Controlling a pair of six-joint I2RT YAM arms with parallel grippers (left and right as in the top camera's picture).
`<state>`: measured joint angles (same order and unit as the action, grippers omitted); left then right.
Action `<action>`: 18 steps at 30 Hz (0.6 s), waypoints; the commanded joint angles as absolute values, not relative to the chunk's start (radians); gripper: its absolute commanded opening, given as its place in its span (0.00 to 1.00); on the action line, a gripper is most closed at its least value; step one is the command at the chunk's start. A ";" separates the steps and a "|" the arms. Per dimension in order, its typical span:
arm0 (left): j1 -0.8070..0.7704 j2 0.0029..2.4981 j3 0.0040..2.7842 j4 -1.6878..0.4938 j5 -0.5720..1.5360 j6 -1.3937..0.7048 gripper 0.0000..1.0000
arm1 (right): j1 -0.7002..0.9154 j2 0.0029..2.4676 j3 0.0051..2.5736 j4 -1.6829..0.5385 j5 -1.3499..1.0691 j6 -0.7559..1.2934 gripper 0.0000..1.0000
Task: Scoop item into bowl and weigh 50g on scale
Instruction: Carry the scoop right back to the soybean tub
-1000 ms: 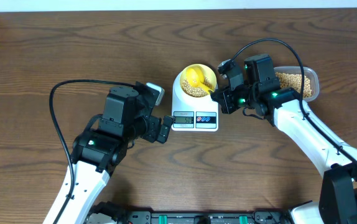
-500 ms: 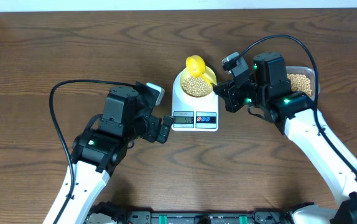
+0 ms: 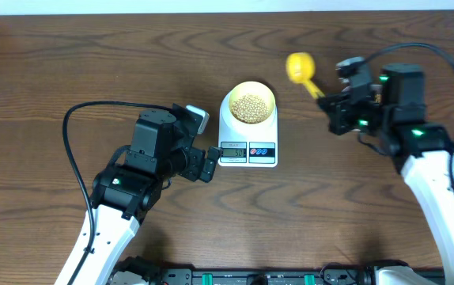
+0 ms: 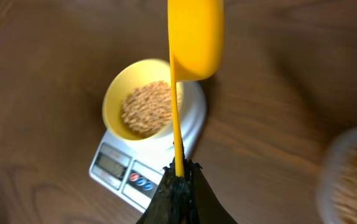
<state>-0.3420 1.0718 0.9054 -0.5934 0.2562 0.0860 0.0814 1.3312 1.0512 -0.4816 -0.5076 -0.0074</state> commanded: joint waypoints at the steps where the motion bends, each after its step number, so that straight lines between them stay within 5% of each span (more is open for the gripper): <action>1: -0.337 1.072 0.905 -0.589 0.250 0.093 0.98 | 0.009 1.272 1.052 -0.521 -0.530 -0.005 0.01; 18: -0.337 1.072 0.905 -0.589 0.250 0.093 0.98 | -0.257 1.229 1.052 -0.698 -0.366 -0.012 0.01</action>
